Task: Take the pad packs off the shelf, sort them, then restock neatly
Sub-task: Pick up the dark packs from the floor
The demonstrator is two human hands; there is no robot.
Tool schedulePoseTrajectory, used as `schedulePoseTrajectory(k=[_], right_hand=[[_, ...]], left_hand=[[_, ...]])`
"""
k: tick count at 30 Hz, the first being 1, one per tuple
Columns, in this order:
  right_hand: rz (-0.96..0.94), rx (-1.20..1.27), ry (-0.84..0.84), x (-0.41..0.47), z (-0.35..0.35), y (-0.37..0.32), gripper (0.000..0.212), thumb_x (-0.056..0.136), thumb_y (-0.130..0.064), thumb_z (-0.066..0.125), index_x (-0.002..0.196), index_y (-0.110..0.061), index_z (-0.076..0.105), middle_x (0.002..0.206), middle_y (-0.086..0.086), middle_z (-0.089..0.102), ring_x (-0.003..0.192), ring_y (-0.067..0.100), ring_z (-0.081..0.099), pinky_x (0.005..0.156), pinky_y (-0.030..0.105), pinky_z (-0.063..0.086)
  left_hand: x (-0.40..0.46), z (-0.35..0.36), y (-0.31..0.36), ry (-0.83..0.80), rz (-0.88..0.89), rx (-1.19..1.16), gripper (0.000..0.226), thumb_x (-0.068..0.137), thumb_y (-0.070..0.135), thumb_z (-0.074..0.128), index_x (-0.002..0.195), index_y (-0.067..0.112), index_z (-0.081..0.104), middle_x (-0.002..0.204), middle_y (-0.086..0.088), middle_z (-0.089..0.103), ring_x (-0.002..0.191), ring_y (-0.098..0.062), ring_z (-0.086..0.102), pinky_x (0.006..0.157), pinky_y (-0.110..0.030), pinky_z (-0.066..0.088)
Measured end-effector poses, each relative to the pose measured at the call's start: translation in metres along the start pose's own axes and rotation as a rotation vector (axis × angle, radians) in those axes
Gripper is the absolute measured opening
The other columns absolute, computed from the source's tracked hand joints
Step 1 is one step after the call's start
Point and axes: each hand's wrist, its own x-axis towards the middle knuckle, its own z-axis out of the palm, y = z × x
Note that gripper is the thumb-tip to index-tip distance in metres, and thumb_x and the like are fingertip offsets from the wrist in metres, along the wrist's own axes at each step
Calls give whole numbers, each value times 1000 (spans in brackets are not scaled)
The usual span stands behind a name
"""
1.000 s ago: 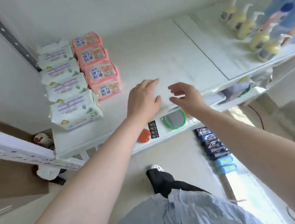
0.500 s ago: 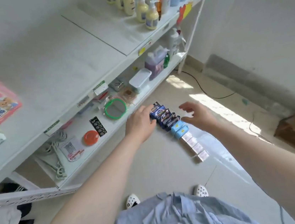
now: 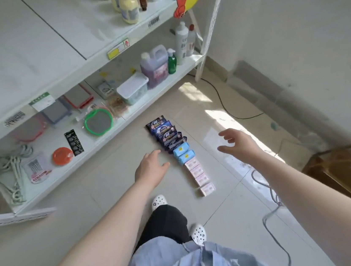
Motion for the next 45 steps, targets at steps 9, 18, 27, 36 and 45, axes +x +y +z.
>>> schedulePoseTrajectory(k=[9, 18, 27, 36, 45], right_hand=[[76, 53, -111, 116, -28, -29, 54, 82, -32, 74, 131, -20, 54, 126, 7, 56, 110, 23, 57, 85, 31, 47], [224, 163, -229, 233, -50, -23, 57, 83, -38, 72, 133, -20, 51, 125, 7, 54, 111, 25, 57, 98, 44, 49], [229, 138, -440, 379, 47, 44, 52, 86, -35, 70, 131, -17, 52, 123, 7, 58, 102, 22, 59, 93, 40, 52], [556, 111, -673, 512, 268, 194, 81, 83, -57, 63, 149, -25, 26, 145, 6, 42, 125, 25, 45, 98, 45, 42], [512, 326, -531, 563, 381, 254, 79, 82, -40, 73, 146, -18, 32, 132, 5, 48, 111, 20, 48, 89, 32, 38]], left_hand=[[117, -20, 42, -44, -208, -182, 58, 90, 34, 59, 139, 10, 42, 139, -15, 47, 127, -28, 46, 101, -31, 36], [215, -14, 66, -60, -364, -333, 58, 91, 35, 60, 139, 8, 41, 141, -16, 46, 127, -29, 47, 103, -33, 37], [316, 95, 6, 10, -718, -669, 65, 90, 39, 61, 143, 13, 35, 140, -18, 46, 123, -35, 50, 105, -40, 39], [484, 271, -104, -17, -864, -726, 80, 89, 55, 54, 152, 27, 14, 154, -4, 30, 136, -33, 38, 111, -45, 33], [549, 360, -173, 10, -859, -861, 63, 82, 56, 62, 134, 24, 46, 134, 1, 55, 114, -23, 54, 96, -40, 47]])
